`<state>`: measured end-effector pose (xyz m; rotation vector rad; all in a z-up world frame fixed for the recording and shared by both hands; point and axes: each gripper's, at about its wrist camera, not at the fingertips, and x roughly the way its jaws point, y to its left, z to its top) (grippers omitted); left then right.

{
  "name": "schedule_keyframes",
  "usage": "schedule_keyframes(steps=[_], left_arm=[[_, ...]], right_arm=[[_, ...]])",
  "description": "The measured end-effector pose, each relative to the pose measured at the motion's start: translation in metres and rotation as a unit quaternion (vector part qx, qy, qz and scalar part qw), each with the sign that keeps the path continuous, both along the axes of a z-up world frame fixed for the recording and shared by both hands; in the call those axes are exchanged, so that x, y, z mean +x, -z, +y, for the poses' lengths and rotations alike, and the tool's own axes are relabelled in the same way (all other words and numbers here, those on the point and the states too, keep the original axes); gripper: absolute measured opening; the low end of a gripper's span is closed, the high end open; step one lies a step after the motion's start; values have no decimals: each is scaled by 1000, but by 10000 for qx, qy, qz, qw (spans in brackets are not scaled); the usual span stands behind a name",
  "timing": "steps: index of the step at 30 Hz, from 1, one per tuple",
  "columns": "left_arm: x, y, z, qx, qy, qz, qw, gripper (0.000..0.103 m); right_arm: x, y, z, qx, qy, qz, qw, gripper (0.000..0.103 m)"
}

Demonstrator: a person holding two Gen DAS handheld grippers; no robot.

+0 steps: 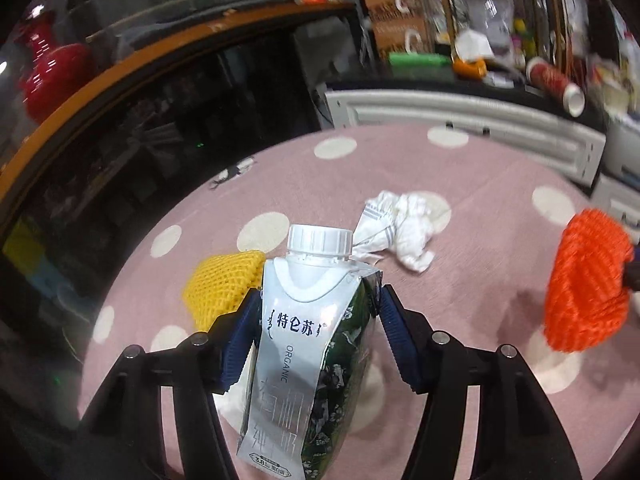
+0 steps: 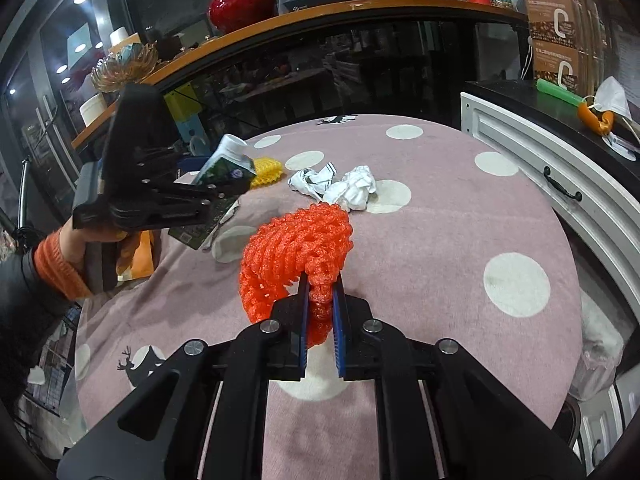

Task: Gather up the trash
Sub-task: 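Carry the orange foam net over the black bin and open the right tool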

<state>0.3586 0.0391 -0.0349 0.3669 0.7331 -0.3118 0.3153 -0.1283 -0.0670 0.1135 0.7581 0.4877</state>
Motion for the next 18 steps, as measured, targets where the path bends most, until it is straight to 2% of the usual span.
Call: schedule_keyframes(steps=[5,10,11,18], left_arm=[[-34,-10,2,-637,-152,-309,9974,59],[-82,-23,-5,-963,-144,-693,9928,59],[-93,-27,-6,-1124,-135,-754,9907,59],[-140,-35,-14,-1631,-84,-833,9831,59]], right_arm=[[-18,-3,-8,20,43,-44,10000,11],[-42,-8,-14,-58,100,-199,9997,11],[-47,-8,-16,-61,115,-225,9997,11],[-85,-11,-25,-179,172,-363,9990,11]])
